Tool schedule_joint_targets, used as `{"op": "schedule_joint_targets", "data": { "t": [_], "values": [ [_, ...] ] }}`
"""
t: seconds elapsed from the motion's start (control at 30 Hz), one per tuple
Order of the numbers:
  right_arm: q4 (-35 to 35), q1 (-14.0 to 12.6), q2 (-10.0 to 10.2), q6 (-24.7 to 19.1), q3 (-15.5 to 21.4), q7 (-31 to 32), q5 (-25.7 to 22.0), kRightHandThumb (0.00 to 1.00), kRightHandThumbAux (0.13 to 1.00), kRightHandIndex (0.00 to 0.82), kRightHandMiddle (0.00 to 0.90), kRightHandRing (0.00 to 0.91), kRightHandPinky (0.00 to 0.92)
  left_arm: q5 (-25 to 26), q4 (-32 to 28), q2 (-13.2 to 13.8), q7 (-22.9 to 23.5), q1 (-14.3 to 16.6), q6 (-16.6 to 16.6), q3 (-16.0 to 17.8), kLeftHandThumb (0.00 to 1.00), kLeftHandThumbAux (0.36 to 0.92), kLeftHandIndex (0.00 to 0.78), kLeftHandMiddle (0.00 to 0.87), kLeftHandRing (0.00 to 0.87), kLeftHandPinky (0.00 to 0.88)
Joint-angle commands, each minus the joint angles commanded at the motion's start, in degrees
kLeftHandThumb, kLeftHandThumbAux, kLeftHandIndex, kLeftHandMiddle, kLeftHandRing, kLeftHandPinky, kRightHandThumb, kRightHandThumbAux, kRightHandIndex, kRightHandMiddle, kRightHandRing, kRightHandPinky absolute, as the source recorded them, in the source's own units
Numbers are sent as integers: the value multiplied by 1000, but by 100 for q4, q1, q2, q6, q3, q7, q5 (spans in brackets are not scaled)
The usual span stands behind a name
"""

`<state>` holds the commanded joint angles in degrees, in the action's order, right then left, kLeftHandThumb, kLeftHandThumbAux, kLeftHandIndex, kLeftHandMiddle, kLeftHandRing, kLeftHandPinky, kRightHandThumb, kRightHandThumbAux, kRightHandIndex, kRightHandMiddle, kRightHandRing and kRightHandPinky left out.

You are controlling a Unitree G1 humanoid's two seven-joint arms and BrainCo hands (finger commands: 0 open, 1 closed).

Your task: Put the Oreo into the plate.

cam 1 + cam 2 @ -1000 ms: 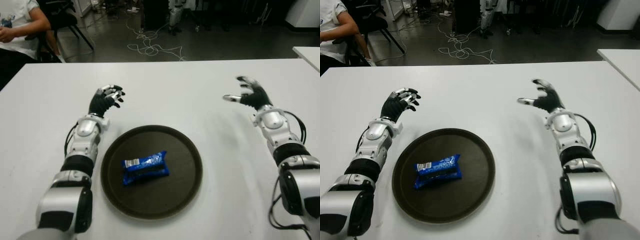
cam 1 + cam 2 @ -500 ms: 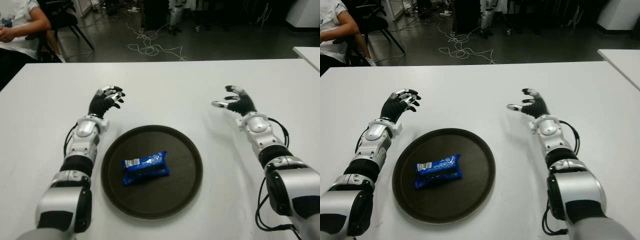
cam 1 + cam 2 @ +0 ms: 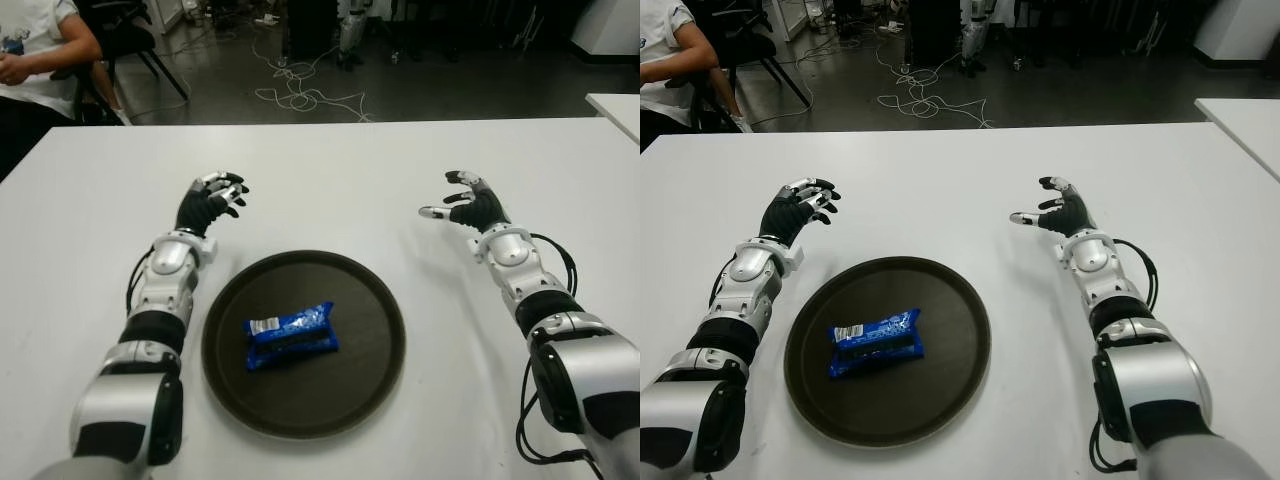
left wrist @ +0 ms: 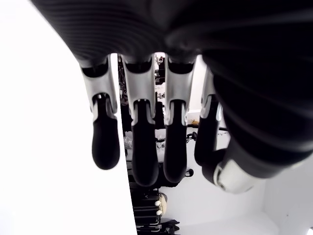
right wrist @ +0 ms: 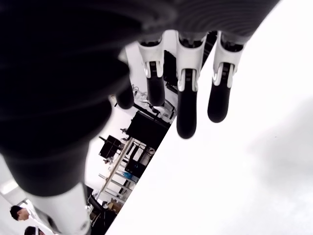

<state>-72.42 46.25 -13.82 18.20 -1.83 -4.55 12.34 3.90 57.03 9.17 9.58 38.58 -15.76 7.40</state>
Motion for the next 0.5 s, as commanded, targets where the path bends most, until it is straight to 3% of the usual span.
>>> {"op": "schedule_joint_targets", "data": {
  "t": [0.2, 0.5],
  "values": [
    [179, -70, 126, 169, 80, 12, -119, 0, 802, 220, 304, 324, 358, -6, 48, -5, 42, 10, -64, 17, 834, 672, 419, 466, 511, 575],
    [289, -138, 160, 332, 119, 61, -243, 0, 760, 217, 301, 327, 370, 35, 60, -23, 55, 18, -42, 51, 834, 672, 419, 465, 510, 567]
  ]
}}
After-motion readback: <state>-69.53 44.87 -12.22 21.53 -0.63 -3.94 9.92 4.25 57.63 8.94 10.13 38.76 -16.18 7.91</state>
